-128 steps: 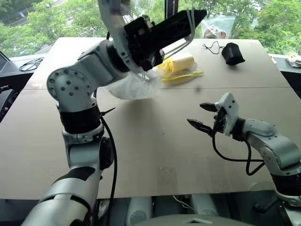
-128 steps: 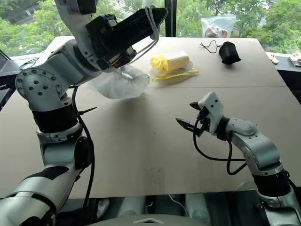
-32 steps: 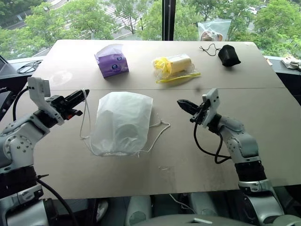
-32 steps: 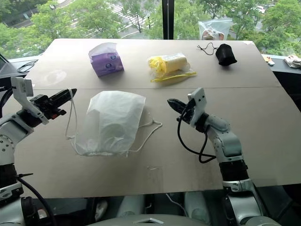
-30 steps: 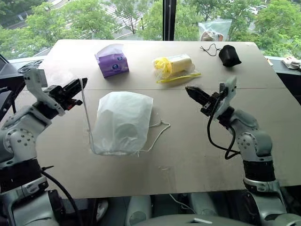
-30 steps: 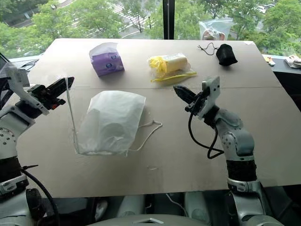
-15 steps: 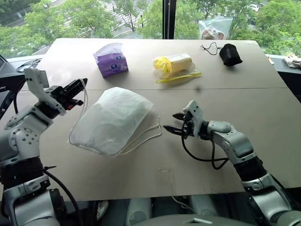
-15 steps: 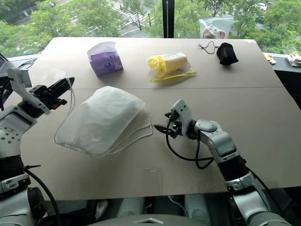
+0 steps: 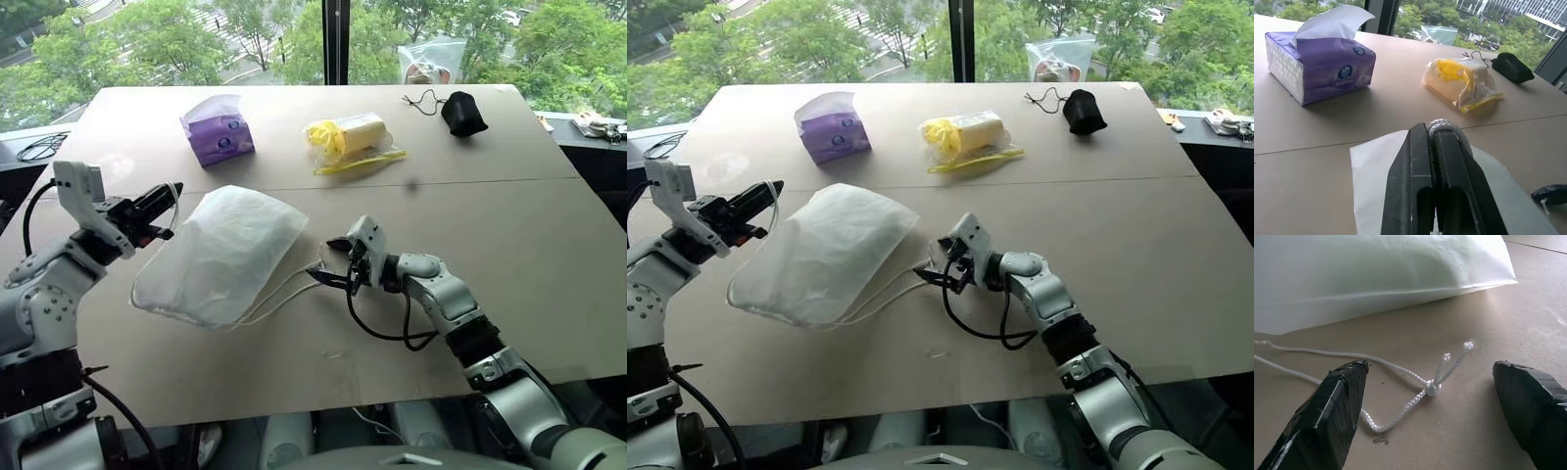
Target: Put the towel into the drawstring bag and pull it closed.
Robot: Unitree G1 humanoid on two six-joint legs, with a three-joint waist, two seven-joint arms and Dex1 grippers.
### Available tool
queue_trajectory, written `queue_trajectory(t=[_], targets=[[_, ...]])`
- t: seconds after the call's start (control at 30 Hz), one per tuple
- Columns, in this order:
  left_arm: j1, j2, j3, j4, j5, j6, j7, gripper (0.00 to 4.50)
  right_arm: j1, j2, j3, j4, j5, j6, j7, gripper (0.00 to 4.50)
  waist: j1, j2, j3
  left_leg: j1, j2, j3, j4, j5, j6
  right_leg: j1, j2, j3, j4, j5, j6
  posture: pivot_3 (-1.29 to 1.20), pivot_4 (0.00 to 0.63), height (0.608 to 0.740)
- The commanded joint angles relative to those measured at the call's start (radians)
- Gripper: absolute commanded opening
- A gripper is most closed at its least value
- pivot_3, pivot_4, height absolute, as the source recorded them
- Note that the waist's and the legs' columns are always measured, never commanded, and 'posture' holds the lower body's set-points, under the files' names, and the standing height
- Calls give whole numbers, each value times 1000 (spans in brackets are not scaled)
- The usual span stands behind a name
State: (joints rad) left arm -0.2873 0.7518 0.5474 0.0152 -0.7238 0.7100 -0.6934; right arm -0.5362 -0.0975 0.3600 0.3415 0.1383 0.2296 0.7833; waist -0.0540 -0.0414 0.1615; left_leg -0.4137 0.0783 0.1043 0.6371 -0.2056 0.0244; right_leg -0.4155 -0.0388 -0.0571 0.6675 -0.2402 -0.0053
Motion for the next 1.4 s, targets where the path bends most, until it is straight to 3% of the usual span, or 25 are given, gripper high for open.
queue_trajectory(t=[0.03,0.17,0.23,0.43,0.53,0.67,0.8,0.97,1.0,1.13,1.37,1.4], targets=[[7,18,39,-52,-25,1,8,0,45,23,98,81,-72,-68,35,2566,-2,0,0,0,0,0,0,0,0,0,0,0,0,0,0,0,150,740],[25,19,44,-63,-33,6,16,0,52,59,63,104,-66,-154,40,603,-7,-2,-1,0,0,0,-1,-1,-2,0,0,0,0,0,-1,0,150,740],[28,21,43,-68,-37,9,21,0,51,68,51,112,-62,-187,53,112,-11,-2,-1,0,1,0,-1,-1,-4,0,0,0,0,0,-1,0,150,740],[23,15,39,-75,-44,12,34,0,53,85,-8,78,-10,-204,62,112,-13,-2,-1,0,1,0,-2,-2,-5,0,0,0,0,0,-1,0,150,740],[22,8,36,-80,-46,11,40,0,63,70,-76,-33,70,-135,69,112,-8,0,0,-1,1,0,-2,-2,-5,-1,0,0,0,0,-1,0,150,740],[17,1,30,-74,-45,5,46,0,61,4,-67,-97,30,-16,41,112,8,1,1,-2,0,0,-2,-2,-5,-1,-2,0,-1,0,-1,0,150,740],[3,-8,14,-62,-36,-3,47,0,44,10,-50,-78,34,46,50,1645,15,1,1,-3,-1,-1,-2,-2,-5,-1,-2,-1,-3,-1,-1,0,150,740],[-9,-7,8,-56,-33,0,43,0,-9,53,-52,11,12,49,27,4143,10,0,1,-2,0,-1,-2,-1,-4,-1,-1,-1,-2,-1,-2,0,150,740],[-10,-5,8,-57,-34,2,43,0,-11,56,-44,10,15,54,44,4472,11,0,1,-2,0,-1,-2,-1,-4,-1,-1,-1,-2,-1,-2,0,150,740],[-9,-1,10,-58,-35,5,41,0,-17,54,12,40,-35,-6,73,4472,13,0,0,-2,-1,-1,-2,-1,-4,-1,-1,-1,-3,-1,-1,0,150,740],[0,-1,11,-68,-36,9,41,0,-80,106,90,296,-176,-257,53,4472,-3,0,0,0,1,-1,-2,-1,-5,0,2,-1,-2,-1,-1,0,150,740],[3,-1,14,-71,-37,10,42,0,-84,111,99,328,-198,-291,49,4239,-5,0,0,0,2,-1,-2,0,-6,0,2,-1,-2,0,-1,0,150,740]])
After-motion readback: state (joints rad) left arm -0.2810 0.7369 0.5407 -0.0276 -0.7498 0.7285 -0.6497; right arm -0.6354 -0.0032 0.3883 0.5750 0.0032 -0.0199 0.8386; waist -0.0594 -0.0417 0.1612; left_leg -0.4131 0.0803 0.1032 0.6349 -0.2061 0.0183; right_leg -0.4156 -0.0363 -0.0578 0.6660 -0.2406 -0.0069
